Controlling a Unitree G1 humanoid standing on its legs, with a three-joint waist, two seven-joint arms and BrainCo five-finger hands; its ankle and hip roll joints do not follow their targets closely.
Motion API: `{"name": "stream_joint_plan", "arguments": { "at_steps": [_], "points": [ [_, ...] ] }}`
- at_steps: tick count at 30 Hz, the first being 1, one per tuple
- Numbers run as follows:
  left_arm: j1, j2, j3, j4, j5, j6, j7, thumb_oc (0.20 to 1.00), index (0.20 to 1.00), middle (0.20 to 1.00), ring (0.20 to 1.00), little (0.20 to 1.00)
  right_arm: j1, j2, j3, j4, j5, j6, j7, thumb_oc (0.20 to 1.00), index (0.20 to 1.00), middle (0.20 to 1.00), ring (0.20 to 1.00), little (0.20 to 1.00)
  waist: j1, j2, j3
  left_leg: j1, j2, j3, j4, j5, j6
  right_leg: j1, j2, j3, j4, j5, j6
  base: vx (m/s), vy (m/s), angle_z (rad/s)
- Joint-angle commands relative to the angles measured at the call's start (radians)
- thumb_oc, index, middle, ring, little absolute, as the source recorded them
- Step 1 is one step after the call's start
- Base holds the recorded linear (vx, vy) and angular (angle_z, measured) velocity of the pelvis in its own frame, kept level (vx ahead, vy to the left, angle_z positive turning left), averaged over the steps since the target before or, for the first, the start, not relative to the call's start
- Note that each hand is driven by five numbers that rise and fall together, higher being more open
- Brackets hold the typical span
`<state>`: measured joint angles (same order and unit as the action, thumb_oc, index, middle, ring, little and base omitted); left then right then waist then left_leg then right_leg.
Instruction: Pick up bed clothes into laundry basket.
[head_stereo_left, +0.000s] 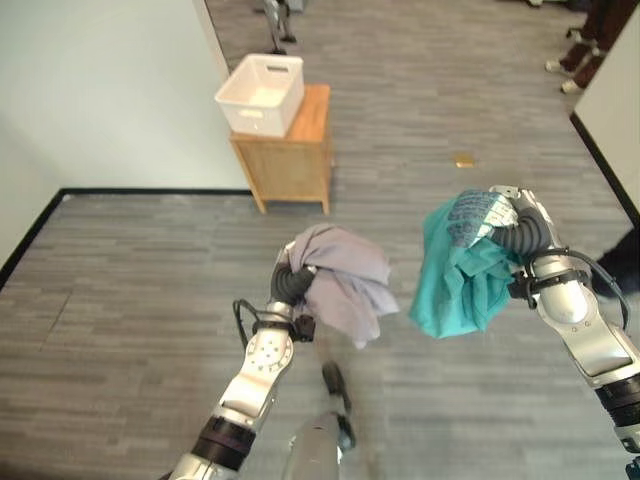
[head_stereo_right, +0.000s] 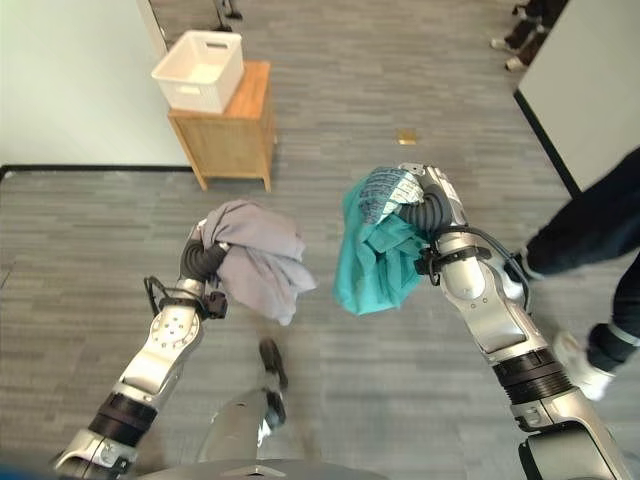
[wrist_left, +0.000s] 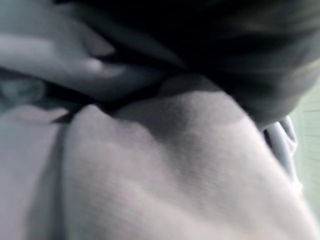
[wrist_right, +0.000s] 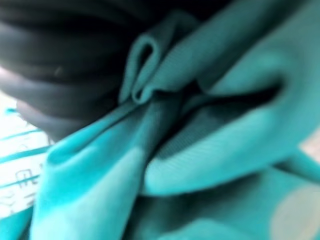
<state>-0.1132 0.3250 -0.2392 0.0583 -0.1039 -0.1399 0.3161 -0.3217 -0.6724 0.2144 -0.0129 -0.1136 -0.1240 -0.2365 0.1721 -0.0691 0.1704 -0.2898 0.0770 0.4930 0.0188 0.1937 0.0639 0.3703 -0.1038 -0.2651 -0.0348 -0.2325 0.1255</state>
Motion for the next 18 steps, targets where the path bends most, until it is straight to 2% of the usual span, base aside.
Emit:
{"name": "stream_joint_plan", "arguments": {
  "at_steps": [1,2,3,4,5,6,8,9,11,13,16,18],
  "points": [
    [-0.080,0.025,-0.010,-0.111,0.029,-0.033,0.020,0.200,0.200,0.200,0.200,0.200,-0.086,-0.007,-0.079,-0.087,-0.042,-0.047,-0.034,0.200,0.200,0.200,0.200,0.200,0.050,-0.009,-0.039,0.122,0.030,-0.001,-0.088,-0.045,-0.063,-0.034,-0.056,-0.014,0.208,0.194,0.127,0.44,0.061,0.06],
    [-0.090,0.031,-0.018,-0.109,0.038,-0.028,0.023,0.200,0.200,0.200,0.200,0.200,-0.087,-0.010,-0.087,-0.093,-0.045,-0.046,-0.034,0.200,0.200,0.200,0.200,0.200,0.033,-0.018,-0.029,0.158,0.014,-0.008,-0.085,-0.074,-0.050,-0.079,-0.067,-0.009,0.335,0.289,0.136,0.57,0.102,0.43],
    [-0.104,0.034,-0.026,-0.105,0.043,-0.028,0.026,0.200,0.200,0.200,0.200,0.200,-0.088,-0.010,-0.096,-0.098,-0.049,-0.045,-0.037,0.200,0.200,0.200,0.200,0.200,0.015,-0.010,-0.026,0.188,0.015,-0.015,-0.092,-0.098,-0.041,-0.136,-0.071,0.000,0.424,0.349,0.136,0.28,0.062,0.37],
    [-0.104,0.034,-0.026,-0.105,0.043,-0.028,0.026,0.200,0.200,0.200,0.200,0.200,-0.088,-0.010,-0.096,-0.098,-0.049,-0.045,-0.037,0.200,0.200,0.200,0.200,0.200,0.015,-0.010,-0.026,0.188,0.015,-0.015,-0.092,-0.098,-0.041,-0.136,-0.071,0.000,0.424,0.349,0.136,0.67,0.069,0.54],
    [-0.157,0.038,-0.038,-0.102,0.055,-0.023,0.035,0.200,0.200,0.200,0.200,0.200,-0.099,-0.013,-0.118,-0.120,-0.049,-0.042,-0.038,0.200,0.200,0.200,0.200,0.200,-0.049,0.015,-0.013,0.282,0.016,-0.070,-0.106,-0.174,-0.045,-0.306,-0.145,-0.026,0.510,0.342,0.136,0.54,0.022,0.47],
    [-0.159,0.038,-0.038,-0.101,0.055,-0.023,0.035,0.200,0.200,0.200,0.200,0.200,-0.100,-0.014,-0.118,-0.121,-0.049,-0.042,-0.038,0.200,0.200,0.200,0.200,0.200,-0.052,0.015,-0.013,0.279,0.017,-0.073,-0.106,-0.171,-0.045,-0.308,-0.145,-0.030,0.510,0.343,0.136,0.73,0.012,0.60],
    [-0.171,0.032,-0.047,-0.107,0.061,-0.028,0.024,0.200,0.200,0.200,0.200,0.200,-0.090,-0.025,-0.141,-0.141,-0.044,-0.042,-0.039,0.200,0.200,0.200,0.200,0.200,-0.095,0.025,0.007,0.323,0.005,-0.135,-0.106,-0.209,-0.059,-0.392,-0.164,-0.036,0.451,0.269,0.114,0.46,-0.065,0.88],
    [-0.170,0.028,-0.049,-0.106,0.059,-0.033,0.015,0.200,0.200,0.200,0.200,0.200,-0.082,-0.035,-0.154,-0.149,-0.040,-0.042,-0.039,0.200,0.200,0.200,0.200,0.200,-0.116,0.029,0.007,0.339,0.008,-0.158,-0.106,-0.225,-0.073,-0.417,-0.164,-0.048,0.361,0.244,0.096,0.50,-0.172,1.07],
    [-0.160,0.024,-0.048,-0.104,0.065,-0.035,0.003,0.200,0.200,0.200,0.200,0.200,-0.067,-0.044,-0.169,-0.152,-0.045,-0.036,-0.042,0.200,0.200,0.200,0.200,0.200,-0.148,0.019,0.007,0.381,0.003,-0.202,-0.106,-0.272,-0.099,-0.444,-0.147,-0.036,0.153,0.228,0.088,0.51,-0.216,0.96],
    [-0.166,0.016,-0.050,-0.086,0.065,-0.039,0.001,0.200,0.200,0.200,0.200,0.200,-0.065,-0.059,-0.179,-0.150,-0.052,-0.028,-0.053,0.200,0.200,0.200,0.200,0.200,-0.189,0.018,0.012,0.434,0.007,-0.252,-0.106,-0.314,-0.120,-0.516,-0.126,0.010,-0.013,0.298,0.107,0.55,-0.180,1.08],
    [-0.168,0.019,-0.038,-0.077,0.071,-0.043,-0.002,0.200,0.200,0.200,0.200,0.200,-0.076,-0.070,-0.177,-0.141,-0.074,-0.016,-0.060,0.200,0.200,0.200,0.200,0.200,-0.206,0.031,0.013,0.480,0.026,-0.271,-0.106,-0.343,-0.140,-0.595,-0.132,-0.009,-0.048,0.330,0.132,0.27,-0.096,0.74],
    [-0.168,0.019,-0.038,-0.077,0.071,-0.043,-0.002,0.200,0.200,0.200,0.200,0.200,-0.076,-0.070,-0.177,-0.141,-0.074,-0.016,-0.060,0.200,0.200,0.200,0.200,0.200,-0.206,0.031,0.013,0.480,0.026,-0.271,-0.106,-0.343,-0.140,-0.595,-0.132,-0.009,-0.048,0.330,0.132,0.07,-0.032,0.65]
  ]
}}
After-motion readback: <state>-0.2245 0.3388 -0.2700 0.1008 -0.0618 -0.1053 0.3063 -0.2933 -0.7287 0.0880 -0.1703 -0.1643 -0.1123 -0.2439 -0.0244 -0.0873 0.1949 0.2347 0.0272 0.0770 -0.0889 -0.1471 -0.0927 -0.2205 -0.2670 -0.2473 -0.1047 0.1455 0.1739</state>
